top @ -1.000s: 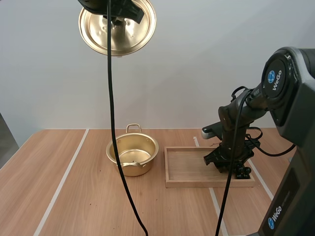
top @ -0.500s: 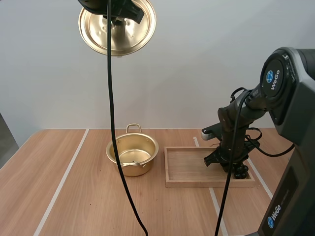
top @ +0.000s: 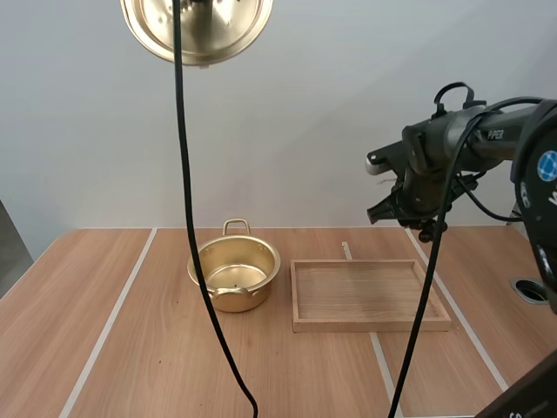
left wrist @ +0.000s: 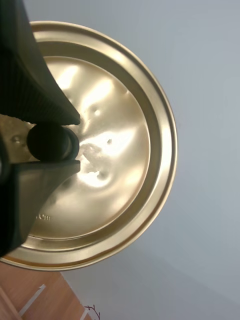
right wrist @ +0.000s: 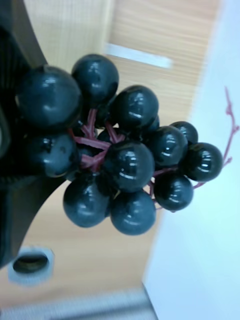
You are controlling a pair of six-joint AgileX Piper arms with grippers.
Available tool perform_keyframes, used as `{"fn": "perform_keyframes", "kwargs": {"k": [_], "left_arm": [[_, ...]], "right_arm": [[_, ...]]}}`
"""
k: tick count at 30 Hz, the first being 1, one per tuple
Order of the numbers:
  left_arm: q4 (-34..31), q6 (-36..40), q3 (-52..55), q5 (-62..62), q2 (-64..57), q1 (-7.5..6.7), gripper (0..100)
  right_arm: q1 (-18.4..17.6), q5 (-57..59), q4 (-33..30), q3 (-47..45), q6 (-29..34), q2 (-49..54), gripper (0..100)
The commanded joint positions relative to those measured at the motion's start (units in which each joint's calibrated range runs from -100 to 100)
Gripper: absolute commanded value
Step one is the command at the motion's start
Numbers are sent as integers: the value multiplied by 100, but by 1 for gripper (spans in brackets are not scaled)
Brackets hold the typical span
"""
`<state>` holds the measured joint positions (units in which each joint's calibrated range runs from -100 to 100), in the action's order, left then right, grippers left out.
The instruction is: Open the pot, put the grape inside, and close it
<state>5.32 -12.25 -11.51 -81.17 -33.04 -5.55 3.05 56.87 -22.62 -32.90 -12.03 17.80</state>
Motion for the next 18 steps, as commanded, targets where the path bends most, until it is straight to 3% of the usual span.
{"fn": "perform_keyframes", "kwargs": {"k": [1, 5, 13, 18], "left_arm": [[54, 107, -305, 237, -190, -14, 0], [84, 135, -666, 237, -357, -14, 0], [84, 167, -1223, 220, -629, -14, 0], [142, 332, -1461, 180, -715, -14, 0]], "right_arm": [[12, 196, 47, 328, -29, 381, 0], [-57, 265, 234, 650, -167, 646, 0], [-562, 598, 2262, 1141, -1222, 720, 0], [-1041, 579, 2449, 1168, -1304, 684, 0]]}}
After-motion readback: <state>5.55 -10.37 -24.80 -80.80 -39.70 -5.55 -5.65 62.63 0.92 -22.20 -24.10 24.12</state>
